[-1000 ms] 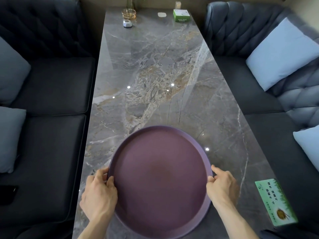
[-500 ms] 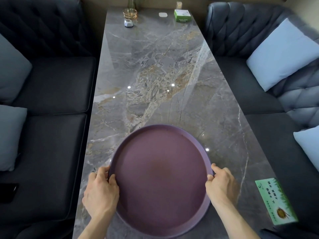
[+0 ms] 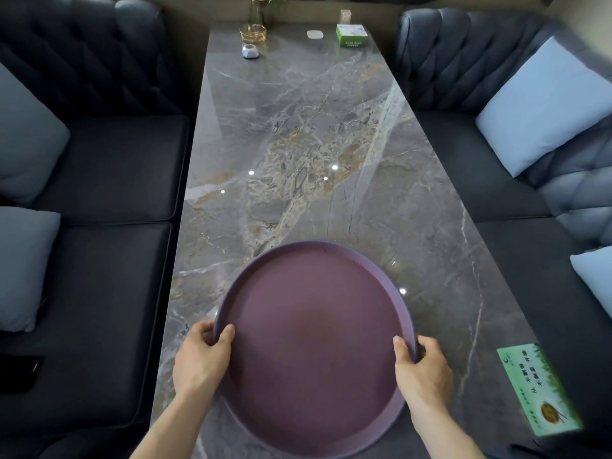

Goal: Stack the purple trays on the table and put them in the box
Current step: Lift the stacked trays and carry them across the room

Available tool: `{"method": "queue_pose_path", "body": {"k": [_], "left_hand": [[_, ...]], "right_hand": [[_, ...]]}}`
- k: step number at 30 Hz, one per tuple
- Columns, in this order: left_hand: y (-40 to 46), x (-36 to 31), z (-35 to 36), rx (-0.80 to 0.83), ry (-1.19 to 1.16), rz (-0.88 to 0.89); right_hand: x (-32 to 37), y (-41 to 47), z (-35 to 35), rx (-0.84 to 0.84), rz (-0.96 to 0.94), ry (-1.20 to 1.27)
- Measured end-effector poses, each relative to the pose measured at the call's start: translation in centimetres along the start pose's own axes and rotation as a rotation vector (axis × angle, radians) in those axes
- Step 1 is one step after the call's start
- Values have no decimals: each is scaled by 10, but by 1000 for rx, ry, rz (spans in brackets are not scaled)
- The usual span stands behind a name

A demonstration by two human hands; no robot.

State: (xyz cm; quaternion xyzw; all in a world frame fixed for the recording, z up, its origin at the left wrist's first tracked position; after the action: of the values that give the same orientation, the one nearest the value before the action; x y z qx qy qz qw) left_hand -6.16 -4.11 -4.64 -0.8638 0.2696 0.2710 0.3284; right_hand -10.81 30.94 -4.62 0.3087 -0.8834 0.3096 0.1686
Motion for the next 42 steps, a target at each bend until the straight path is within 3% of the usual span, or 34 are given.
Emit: {"method": "queue_pose_path", "body": {"k": [6,13,20,27,34,42], "left_hand": [[-3,-18,-8,-32,-241,16],[-5,-101,-72,-38,-467,239],[-28,-207,-184,-103,-614,494],[-59,-273,-275,-173,-716,572],[-79,-301,-307,-169,-778,586],[-107,-322,-290,-119,-749,585]], "right_hand": [[19,-1,-8,73,-32,214],[116,-23,-50,252,-187,444],[232,-96,-136,190,-392,453],[306,-153,-202,163,-558,540],[338,-178,-249,116,-610,602],[318,-166,-286,68,-585,654]]}}
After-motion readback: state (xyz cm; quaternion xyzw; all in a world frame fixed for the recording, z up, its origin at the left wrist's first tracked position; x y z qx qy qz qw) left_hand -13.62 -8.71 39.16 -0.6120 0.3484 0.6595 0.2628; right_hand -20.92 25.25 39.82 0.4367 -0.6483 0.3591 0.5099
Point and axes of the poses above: each hand's wrist, its own y-axis towards the middle knuckle, its own z-axis out of the palm, x = y × z, the point moved 4 cm from there along y, towards the middle knuckle, and after that the axes turned 8 degrees about z, right-handed, at the moved point
